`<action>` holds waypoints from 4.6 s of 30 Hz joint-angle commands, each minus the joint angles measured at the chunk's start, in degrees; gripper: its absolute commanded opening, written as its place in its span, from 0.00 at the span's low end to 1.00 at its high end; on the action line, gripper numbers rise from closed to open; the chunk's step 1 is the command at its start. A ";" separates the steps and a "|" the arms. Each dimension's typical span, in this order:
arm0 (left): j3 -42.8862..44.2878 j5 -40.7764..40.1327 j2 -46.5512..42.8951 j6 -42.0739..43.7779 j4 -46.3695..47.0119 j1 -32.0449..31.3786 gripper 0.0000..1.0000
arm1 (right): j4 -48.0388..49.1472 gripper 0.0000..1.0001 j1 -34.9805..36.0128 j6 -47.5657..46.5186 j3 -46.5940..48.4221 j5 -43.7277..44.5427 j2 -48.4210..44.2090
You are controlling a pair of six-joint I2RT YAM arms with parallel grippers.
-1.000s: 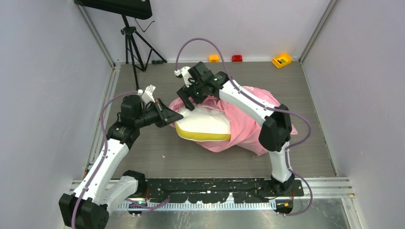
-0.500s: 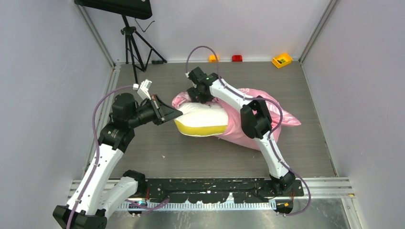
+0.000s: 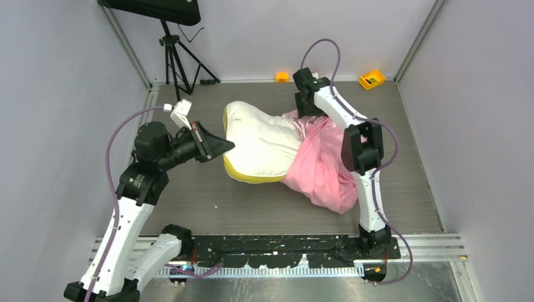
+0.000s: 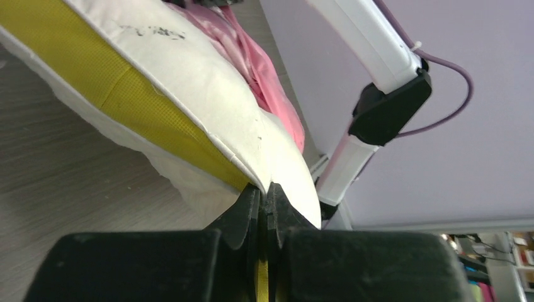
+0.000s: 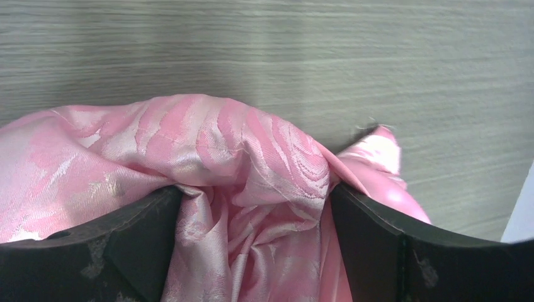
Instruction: Remove the pillowcase from the pillow
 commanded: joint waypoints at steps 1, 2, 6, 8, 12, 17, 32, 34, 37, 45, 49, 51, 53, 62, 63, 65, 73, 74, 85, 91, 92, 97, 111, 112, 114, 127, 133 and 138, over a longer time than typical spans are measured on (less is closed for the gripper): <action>5.94 -8.81 -2.86 8.17 -5.59 -0.20 0.00 | 2.12 0.87 -2.94 2.87 -4.69 1.25 -8.18; 5.83 -11.75 -2.60 8.74 -7.82 -0.19 0.00 | 2.85 0.87 -2.97 2.84 -6.00 0.22 -9.87; 4.51 -19.62 -0.61 9.39 -13.30 -0.19 0.00 | 3.91 0.87 -2.99 3.09 -7.80 -2.83 -17.16; 3.35 -21.83 -0.33 9.41 -13.98 -0.19 0.00 | 3.88 0.87 -3.01 2.76 -7.95 -2.57 -20.31; 0.38 -27.82 -1.30 9.03 -13.94 -0.19 0.00 | 3.97 0.87 -2.96 1.80 -9.32 -0.90 -25.86; -4.21 -30.43 -3.11 7.39 -10.69 -0.19 0.00 | 4.47 0.87 -2.95 2.15 -14.28 -4.71 -32.57; -0.89 -48.82 1.06 5.33 -21.58 -0.19 0.87 | 13.79 0.87 -2.79 8.45 -38.05 -24.60 -57.47; -1.44 -45.96 1.40 6.07 -20.09 -0.19 0.90 | 14.40 0.87 -2.82 10.21 -41.15 -25.16 -59.70; -3.66 -35.72 1.61 9.31 -13.57 -0.21 0.96 | 14.41 0.87 -2.83 13.44 -44.25 -26.92 -62.39; -4.99 -28.58 6.93 6.15 -11.71 -0.19 1.00 | 8.47 0.87 -2.83 15.27 -47.18 -27.89 -66.23; -5.85 -24.12 12.25 5.60 -12.05 -0.19 1.00 | 8.65 0.87 -2.79 16.17 -51.18 -22.53 -69.46; -6.85 -23.91 13.30 5.19 -11.25 -0.30 1.00 | 9.57 0.87 -2.77 17.29 -53.64 -22.74 -71.24; -9.58 -25.40 13.13 4.53 -9.04 -0.33 1.00 | 10.51 0.87 -2.82 18.88 -55.89 -24.06 -72.31; -12.52 -35.31 16.92 1.96 -10.93 -0.28 1.00 | 1.31 0.86 -2.77 20.82 -59.37 -10.83 -70.51; -13.05 -35.85 16.95 1.83 -10.69 -0.28 1.00 | 0.60 0.87 -2.77 21.55 -60.01 -8.34 -71.06; -14.02 -36.48 16.89 1.02 -10.05 -0.28 1.00 | -0.69 0.88 -2.78 25.11 -61.30 -4.86 -72.22; -17.76 -33.15 19.00 -0.56 -4.65 -0.28 1.00 | -0.57 0.84 -2.77 34.42 -69.09 -1.77 -76.71; -18.79 -31.19 19.50 -1.41 -2.72 -0.28 0.99 | 0.46 0.81 -2.81 34.78 -70.03 -2.57 -76.77; -22.72 -32.18 19.62 -1.75 4.11 2.58 0.00 | 5.41 0.00 -2.80 36.31 -69.43 -0.08 -78.70; -17.16 -42.63 16.19 0.11 -8.62 14.39 0.00 | -3.33 0.00 -2.88 42.72 -65.00 22.05 -81.00; -16.79 -44.74 14.99 -0.01 -9.95 15.39 0.00 | -3.64 0.00 -2.87 43.00 -64.95 24.36 -81.94; -19.61 -49.06 7.07 -3.40 -9.81 15.75 0.00 | -2.94 0.00 -2.89 42.89 -65.56 30.62 -86.19; -18.77 -57.58 -0.18 -6.42 -15.19 15.81 0.00 | -4.87 0.00 -2.92 42.25 -64.52 39.94 -88.14; -18.32 -59.52 -0.25 -7.01 -16.39 15.81 0.00 | -5.38 0.00 -2.91 42.45 -64.14 41.49 -88.22; -17.15 -63.08 -0.42 -7.57 -18.65 15.81 0.00 | -6.96 0.00 -2.86 42.73 -63.03 44.88 -88.19; -22.60 -39.43 1.14 -4.96 -2.85 15.83 0.00 | 9.57 0.79 -2.86 11.20 -64.72 -6.48 -92.60; -22.99 -34.17 4.80 -6.68 -0.65 15.81 0.00 | 17.16 0.88 -2.93 12.20 -66.14 -37.62 -93.99; -23.74 -30.18 6.02 -6.91 1.37 15.74 0.00 | 17.16 0.89 -2.74 14.13 -66.55 -54.05 -86.43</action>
